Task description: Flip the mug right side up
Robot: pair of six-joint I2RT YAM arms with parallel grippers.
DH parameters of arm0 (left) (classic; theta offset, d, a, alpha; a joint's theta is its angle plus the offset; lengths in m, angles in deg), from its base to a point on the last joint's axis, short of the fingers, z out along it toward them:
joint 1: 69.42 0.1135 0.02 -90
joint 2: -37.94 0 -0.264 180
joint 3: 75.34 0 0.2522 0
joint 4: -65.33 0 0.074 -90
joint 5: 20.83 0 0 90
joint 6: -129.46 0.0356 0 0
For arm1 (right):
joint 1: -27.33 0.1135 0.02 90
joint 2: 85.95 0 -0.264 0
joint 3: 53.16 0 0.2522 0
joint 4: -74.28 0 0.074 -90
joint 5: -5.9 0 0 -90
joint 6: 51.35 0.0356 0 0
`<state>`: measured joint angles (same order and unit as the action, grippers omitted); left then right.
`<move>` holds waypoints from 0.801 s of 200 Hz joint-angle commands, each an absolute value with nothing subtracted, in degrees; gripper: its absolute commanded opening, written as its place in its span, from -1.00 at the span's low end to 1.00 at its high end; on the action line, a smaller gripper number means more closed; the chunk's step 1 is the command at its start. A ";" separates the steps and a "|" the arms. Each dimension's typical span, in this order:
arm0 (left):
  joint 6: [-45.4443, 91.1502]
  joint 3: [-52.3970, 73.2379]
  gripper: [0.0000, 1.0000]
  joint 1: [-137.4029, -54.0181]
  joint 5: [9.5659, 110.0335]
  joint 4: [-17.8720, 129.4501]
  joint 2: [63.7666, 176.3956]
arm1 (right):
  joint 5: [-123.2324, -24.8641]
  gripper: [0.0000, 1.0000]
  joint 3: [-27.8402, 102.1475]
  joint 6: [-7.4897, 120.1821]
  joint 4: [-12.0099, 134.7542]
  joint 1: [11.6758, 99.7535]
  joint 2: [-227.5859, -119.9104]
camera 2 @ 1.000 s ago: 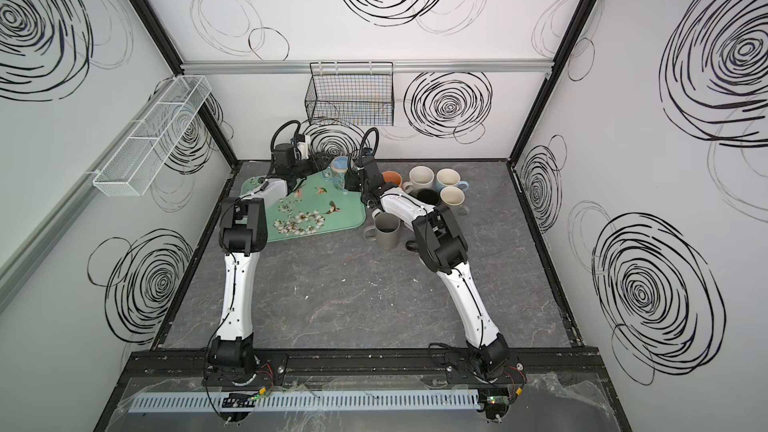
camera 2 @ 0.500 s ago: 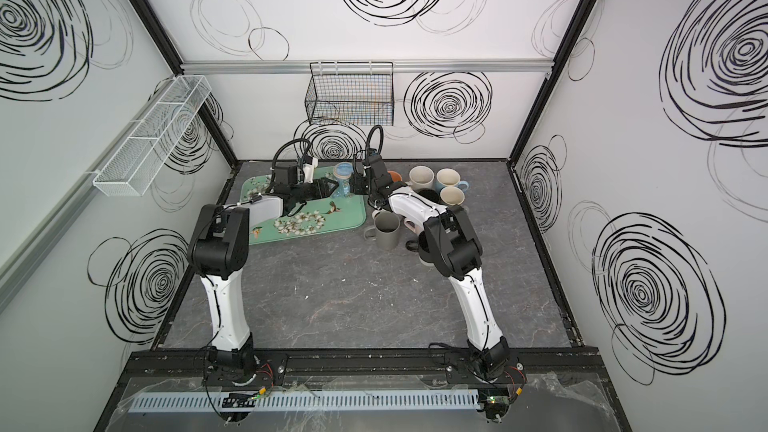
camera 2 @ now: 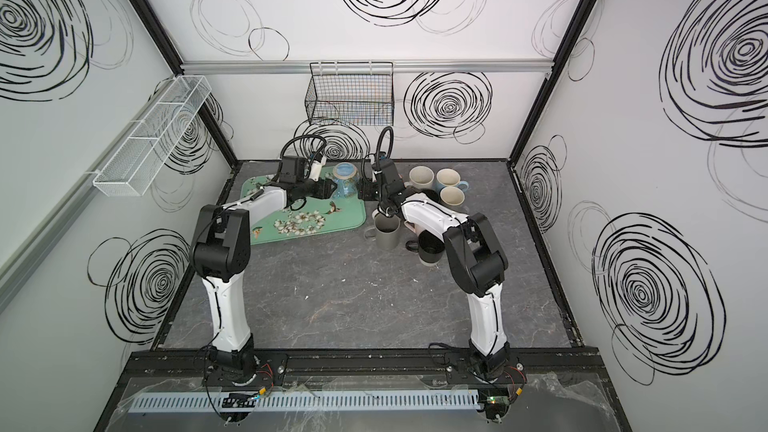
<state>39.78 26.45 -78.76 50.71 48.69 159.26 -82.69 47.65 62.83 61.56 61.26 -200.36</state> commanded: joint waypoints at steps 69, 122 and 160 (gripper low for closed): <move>45.08 33.07 -0.58 -82.16 54.27 42.33 162.84 | -83.79 0.32 43.08 62.89 62.87 60.34 -193.77; 44.24 22.02 -1.00 -83.57 58.26 47.73 152.29 | -83.53 0.31 38.81 64.79 65.62 59.70 -189.85; 36.63 11.02 -1.00 -82.12 53.91 56.89 142.04 | -82.40 0.31 36.73 65.84 66.35 59.71 -186.26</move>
